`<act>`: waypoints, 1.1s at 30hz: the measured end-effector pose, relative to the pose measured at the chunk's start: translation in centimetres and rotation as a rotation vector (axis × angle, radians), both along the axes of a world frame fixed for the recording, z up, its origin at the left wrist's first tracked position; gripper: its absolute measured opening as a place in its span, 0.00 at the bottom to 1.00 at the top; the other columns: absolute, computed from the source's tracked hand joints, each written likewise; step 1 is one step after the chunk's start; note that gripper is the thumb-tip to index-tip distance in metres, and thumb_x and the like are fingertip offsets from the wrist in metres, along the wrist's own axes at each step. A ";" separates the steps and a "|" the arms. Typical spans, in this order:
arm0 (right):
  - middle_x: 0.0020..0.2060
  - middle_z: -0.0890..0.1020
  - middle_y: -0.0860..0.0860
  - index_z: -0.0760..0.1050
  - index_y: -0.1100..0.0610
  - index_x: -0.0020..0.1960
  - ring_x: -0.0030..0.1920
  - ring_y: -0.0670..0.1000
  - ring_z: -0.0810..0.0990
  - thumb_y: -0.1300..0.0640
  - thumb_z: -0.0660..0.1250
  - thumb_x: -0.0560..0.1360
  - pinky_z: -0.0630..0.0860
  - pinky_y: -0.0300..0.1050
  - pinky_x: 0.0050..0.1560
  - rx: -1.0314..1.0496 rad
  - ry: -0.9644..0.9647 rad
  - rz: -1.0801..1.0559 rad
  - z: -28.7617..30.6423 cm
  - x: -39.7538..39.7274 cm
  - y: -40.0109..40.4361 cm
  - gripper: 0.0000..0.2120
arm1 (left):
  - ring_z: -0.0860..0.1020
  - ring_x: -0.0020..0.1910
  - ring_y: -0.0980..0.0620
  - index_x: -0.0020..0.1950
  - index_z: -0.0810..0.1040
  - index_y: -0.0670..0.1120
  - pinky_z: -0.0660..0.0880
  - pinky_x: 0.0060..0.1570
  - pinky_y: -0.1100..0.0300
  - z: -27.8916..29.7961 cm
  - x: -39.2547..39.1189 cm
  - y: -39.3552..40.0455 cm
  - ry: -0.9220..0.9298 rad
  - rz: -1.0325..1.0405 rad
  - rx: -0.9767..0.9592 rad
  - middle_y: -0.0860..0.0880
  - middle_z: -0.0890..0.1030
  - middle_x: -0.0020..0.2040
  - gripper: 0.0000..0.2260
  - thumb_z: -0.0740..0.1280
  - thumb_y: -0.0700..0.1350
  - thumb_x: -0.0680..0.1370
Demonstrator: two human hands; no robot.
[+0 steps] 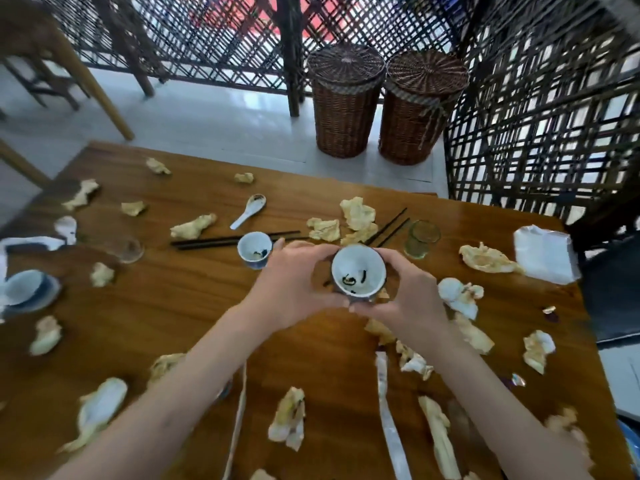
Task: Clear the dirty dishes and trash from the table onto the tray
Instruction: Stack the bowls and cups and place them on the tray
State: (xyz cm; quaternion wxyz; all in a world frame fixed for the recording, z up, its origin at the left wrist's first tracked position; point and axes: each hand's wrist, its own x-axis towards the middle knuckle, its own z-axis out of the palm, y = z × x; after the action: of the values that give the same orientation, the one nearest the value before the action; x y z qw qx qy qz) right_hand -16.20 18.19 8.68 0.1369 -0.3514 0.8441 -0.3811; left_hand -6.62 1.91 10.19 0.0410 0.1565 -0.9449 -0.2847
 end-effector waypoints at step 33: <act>0.45 0.78 0.45 0.70 0.52 0.54 0.45 0.46 0.77 0.45 0.81 0.55 0.77 0.40 0.41 0.215 -0.119 -0.081 -7.1 2.5 -21.8 0.33 | 0.77 0.57 0.53 0.65 0.75 0.50 0.72 0.61 0.50 -8.4 2.1 -20.4 -0.061 0.043 0.247 0.51 0.80 0.58 0.34 0.79 0.53 0.61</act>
State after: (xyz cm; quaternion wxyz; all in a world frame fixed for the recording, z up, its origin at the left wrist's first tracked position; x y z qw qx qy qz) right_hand -13.74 -3.64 1.60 0.2081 -0.2771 0.8840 -0.3137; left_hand -4.55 -18.49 1.78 -0.0011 0.1894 -0.8998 -0.3931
